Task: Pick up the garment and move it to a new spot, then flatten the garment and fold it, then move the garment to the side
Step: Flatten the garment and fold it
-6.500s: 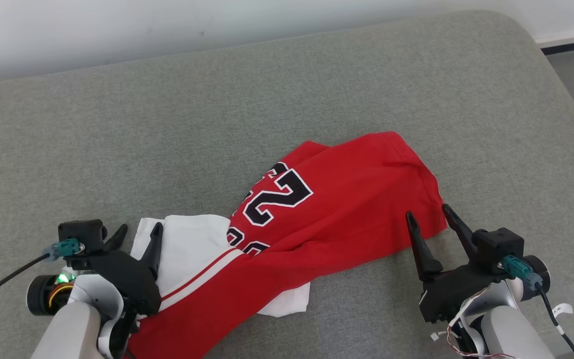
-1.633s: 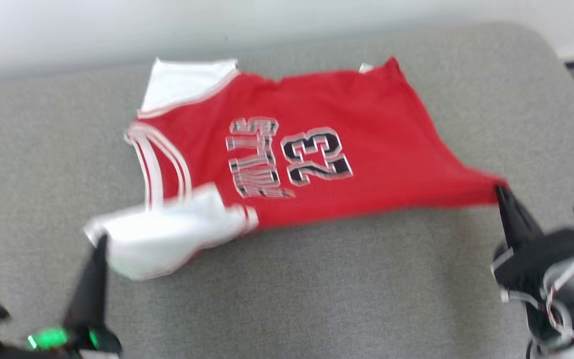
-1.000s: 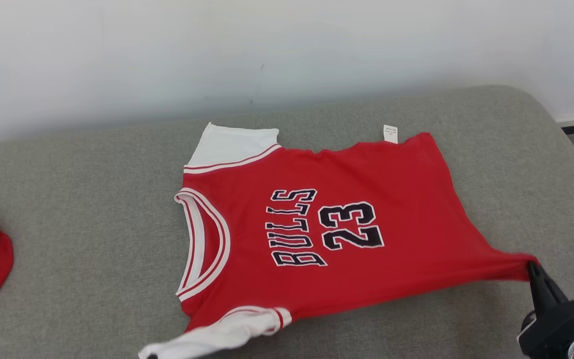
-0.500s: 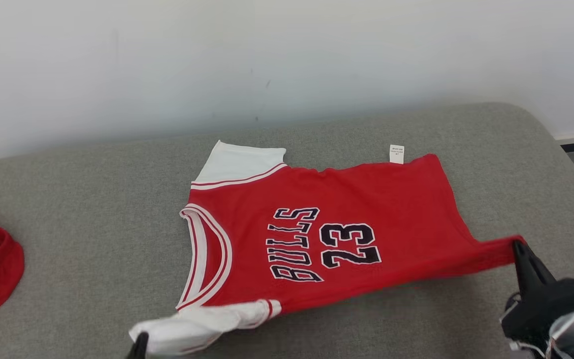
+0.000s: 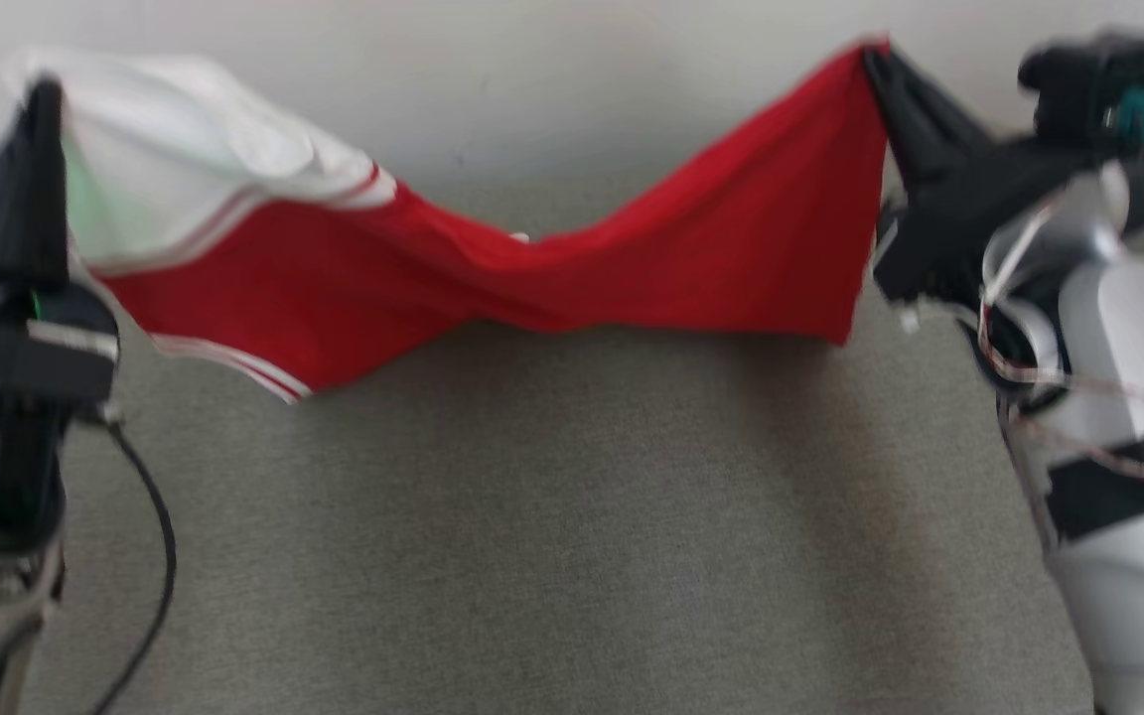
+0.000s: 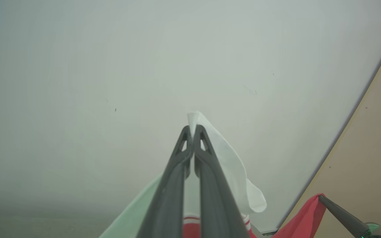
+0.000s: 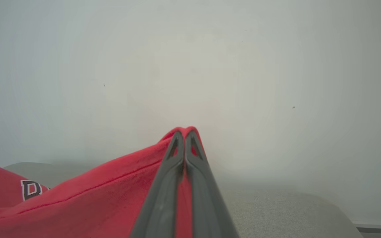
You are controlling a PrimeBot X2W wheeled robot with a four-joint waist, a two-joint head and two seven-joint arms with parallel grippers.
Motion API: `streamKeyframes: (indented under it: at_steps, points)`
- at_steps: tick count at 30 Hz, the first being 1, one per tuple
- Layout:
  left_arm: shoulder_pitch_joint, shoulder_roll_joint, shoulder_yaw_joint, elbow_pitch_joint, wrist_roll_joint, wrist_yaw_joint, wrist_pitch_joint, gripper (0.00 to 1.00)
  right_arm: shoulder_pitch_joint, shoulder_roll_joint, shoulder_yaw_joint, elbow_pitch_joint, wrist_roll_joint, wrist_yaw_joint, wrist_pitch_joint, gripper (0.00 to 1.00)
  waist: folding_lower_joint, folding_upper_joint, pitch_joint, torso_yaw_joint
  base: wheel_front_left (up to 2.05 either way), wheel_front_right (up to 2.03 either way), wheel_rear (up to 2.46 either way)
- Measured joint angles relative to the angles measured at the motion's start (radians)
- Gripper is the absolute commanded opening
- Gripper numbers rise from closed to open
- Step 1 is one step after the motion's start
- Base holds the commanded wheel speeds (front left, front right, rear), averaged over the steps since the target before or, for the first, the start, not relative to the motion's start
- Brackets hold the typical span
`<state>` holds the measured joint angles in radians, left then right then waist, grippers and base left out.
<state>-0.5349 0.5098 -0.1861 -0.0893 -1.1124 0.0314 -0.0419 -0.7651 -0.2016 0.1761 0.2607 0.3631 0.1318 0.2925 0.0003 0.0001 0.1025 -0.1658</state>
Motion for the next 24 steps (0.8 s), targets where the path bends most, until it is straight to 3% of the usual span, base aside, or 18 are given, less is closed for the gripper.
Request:
streamKeyframes:
  at_steps: [7,13,18,24]
  points:
    - [-0.276,-0.003,-0.048,0.109,0.070,-0.004,0.036,0.00,-0.277,-0.014,0.079,0.193,0.027,0.000,-0.123,0.00,0.0001,0.0000,0.094,-0.029,0.00,0.00,0.00]
    - [-0.509,0.003,-0.059,0.187,0.148,0.012,0.038,0.00,-0.464,0.019,0.068,0.333,0.051,0.000,-0.225,0.00,0.0000,0.0001,0.204,-0.056,0.00,0.00,0.00]
    - [-0.682,0.037,-0.035,0.229,0.239,0.029,-0.030,0.00,-0.572,0.080,-0.027,0.438,0.072,0.000,-0.315,0.00,0.0001,0.0002,0.289,-0.077,0.00,0.00,0.00]
    - [-0.853,0.050,-0.022,0.250,0.314,-0.017,-0.145,0.00,-0.699,0.125,-0.124,0.499,0.026,0.000,-0.484,0.00,0.0000,0.0002,0.377,-0.106,0.00,0.00,0.00]
